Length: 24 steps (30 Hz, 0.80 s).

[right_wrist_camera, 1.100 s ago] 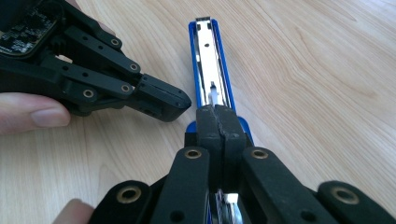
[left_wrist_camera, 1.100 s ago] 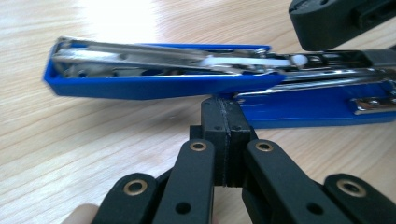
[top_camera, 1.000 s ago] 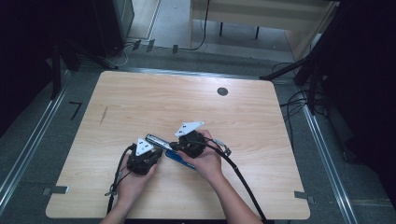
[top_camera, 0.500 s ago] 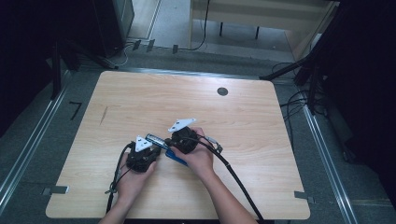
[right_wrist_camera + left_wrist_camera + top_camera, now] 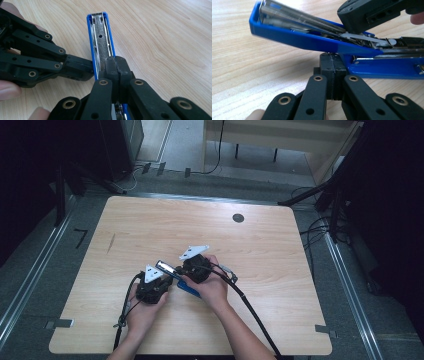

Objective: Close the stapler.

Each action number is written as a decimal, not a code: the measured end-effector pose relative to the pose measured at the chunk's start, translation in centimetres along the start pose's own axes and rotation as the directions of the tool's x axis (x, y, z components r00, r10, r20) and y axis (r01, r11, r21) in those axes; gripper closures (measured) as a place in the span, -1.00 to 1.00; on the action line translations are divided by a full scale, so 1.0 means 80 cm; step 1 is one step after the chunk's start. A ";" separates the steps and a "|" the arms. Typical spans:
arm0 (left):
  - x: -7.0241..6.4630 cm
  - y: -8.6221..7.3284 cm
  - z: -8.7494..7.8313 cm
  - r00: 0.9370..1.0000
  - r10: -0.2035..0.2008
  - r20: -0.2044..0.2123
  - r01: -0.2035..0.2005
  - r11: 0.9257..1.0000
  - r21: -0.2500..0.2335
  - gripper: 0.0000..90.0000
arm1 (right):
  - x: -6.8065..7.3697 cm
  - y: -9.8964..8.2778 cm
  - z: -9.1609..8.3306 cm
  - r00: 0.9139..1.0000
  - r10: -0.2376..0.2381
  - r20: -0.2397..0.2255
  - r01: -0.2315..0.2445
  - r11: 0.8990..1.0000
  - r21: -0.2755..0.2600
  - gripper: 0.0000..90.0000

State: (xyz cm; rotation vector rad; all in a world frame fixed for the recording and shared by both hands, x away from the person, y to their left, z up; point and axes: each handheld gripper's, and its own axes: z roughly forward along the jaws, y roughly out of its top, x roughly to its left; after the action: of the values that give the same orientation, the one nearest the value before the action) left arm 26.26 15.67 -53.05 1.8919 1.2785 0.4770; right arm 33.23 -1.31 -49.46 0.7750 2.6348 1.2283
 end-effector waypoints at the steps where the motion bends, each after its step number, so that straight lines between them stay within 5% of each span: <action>1: -0.001 0.000 0.000 1.000 -0.001 -0.001 0.001 1.000 -0.008 1.00 | 0.000 0.000 -0.001 1.000 -0.001 -0.002 0.001 1.000 -0.002 1.00; 24: -0.016 -0.001 -0.013 0.999 0.041 0.035 -0.040 0.998 -0.044 1.00 | 0.002 0.000 -0.015 1.000 -0.017 0.006 0.017 1.000 -0.013 1.00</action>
State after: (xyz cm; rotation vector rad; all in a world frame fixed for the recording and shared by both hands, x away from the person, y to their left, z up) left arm 24.97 14.95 -52.34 1.8847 1.1995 0.4859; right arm 32.72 -2.07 -48.67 0.7520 2.6203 1.2355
